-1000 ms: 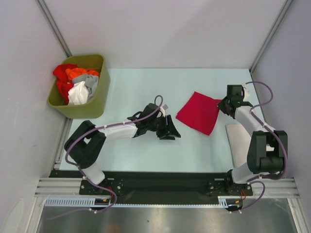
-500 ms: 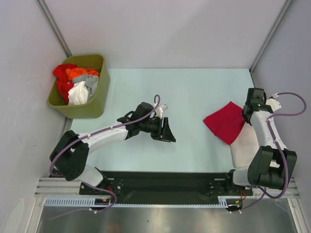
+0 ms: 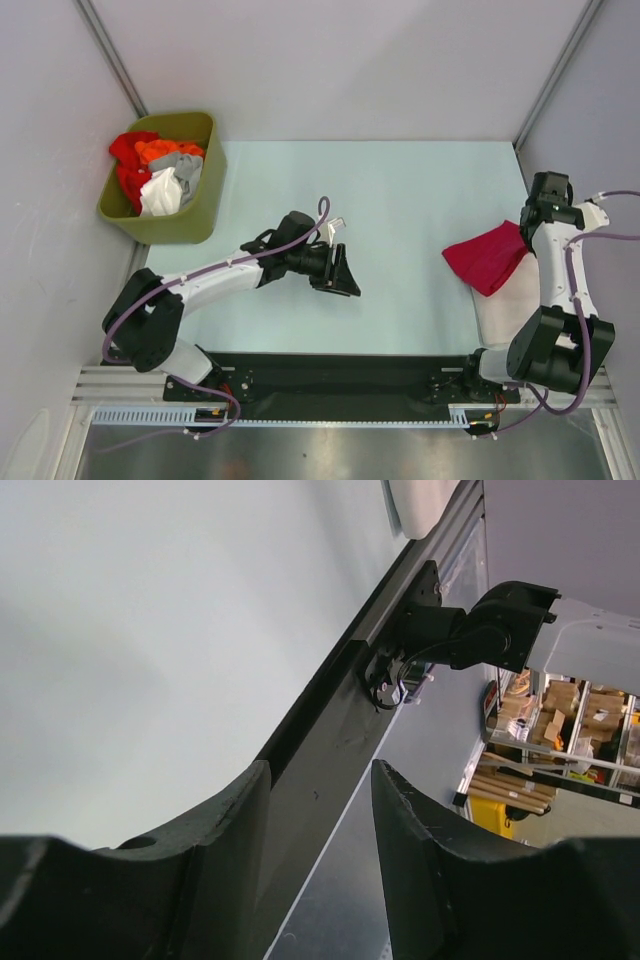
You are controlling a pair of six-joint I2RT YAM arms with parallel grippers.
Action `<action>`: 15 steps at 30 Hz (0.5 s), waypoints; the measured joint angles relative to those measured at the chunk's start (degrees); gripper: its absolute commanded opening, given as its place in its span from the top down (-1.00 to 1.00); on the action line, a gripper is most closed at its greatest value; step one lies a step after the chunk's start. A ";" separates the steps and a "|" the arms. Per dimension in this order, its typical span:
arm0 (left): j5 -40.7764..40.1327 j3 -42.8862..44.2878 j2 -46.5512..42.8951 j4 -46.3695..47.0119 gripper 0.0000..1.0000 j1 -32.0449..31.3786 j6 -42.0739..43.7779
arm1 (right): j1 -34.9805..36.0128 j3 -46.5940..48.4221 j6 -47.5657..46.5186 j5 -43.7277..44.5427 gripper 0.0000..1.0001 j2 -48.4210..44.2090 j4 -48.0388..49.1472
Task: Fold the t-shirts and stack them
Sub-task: Neatly place the folded tshirt to the corner
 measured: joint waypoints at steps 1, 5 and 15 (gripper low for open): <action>0.20 0.00 0.02 0.00 -0.01 0.04 0.04 | -0.66 0.04 0.57 0.11 1.00 -0.09 -0.81; 1.31 0.00 0.02 0.04 0.00 0.55 0.48 | -2.69 0.76 2.54 0.48 1.00 -0.11 -3.26; 3.48 0.00 1.44 0.13 -0.01 1.53 0.92 | -5.53 2.62 3.76 0.68 1.00 -0.22 -5.09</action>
